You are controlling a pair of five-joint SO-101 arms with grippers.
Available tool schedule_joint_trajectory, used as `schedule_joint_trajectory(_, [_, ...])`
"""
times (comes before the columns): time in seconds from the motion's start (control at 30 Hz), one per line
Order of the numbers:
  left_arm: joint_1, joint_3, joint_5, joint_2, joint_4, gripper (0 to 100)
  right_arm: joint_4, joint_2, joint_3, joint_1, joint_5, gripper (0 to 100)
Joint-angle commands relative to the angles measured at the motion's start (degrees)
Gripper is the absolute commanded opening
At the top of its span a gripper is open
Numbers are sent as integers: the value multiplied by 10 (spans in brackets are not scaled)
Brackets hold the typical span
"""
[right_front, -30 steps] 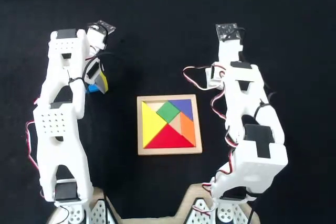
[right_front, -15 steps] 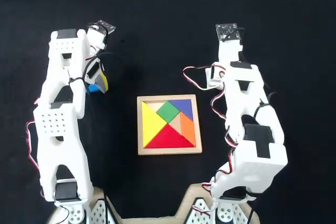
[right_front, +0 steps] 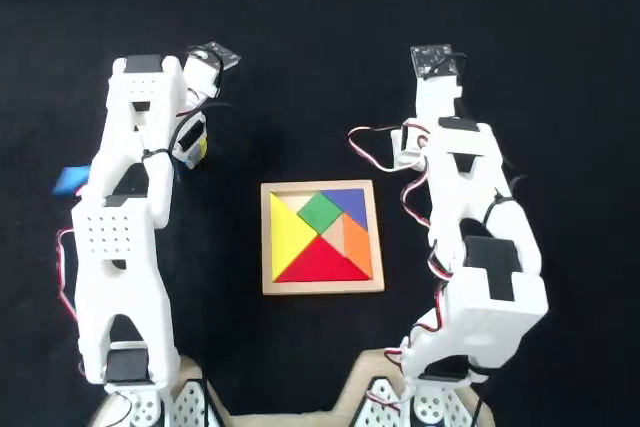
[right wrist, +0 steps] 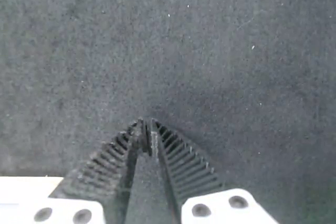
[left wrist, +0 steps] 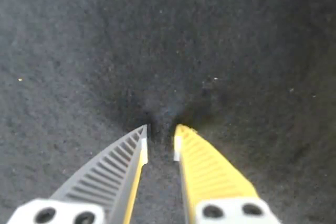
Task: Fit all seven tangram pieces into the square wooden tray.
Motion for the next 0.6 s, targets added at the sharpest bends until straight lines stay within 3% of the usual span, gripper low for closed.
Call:
schedule_joint_trajectory(0.0, [-6, -16, -5, 3, -2, 69, -9, -2, -29, -11, -2, 11])
schedule_joint_trajectory(0.17, [-7, -44, -5, 3, 34, 73, -9, -2, -29, -11, -2, 11])
schedule_joint_trajectory(0.33, [-14, -221, -4, -8, 158, 167, -9, -2, -29, -11, -2, 11])
schedule_joint_trajectory(0.47, [-95, -339, 8, -79, 159, 259, -9, -2, -29, -11, -1, 11])
schedule_joint_trajectory(0.57, [-177, -333, -33, -142, 159, 255, -9, -2, -29, -11, 14, 11])
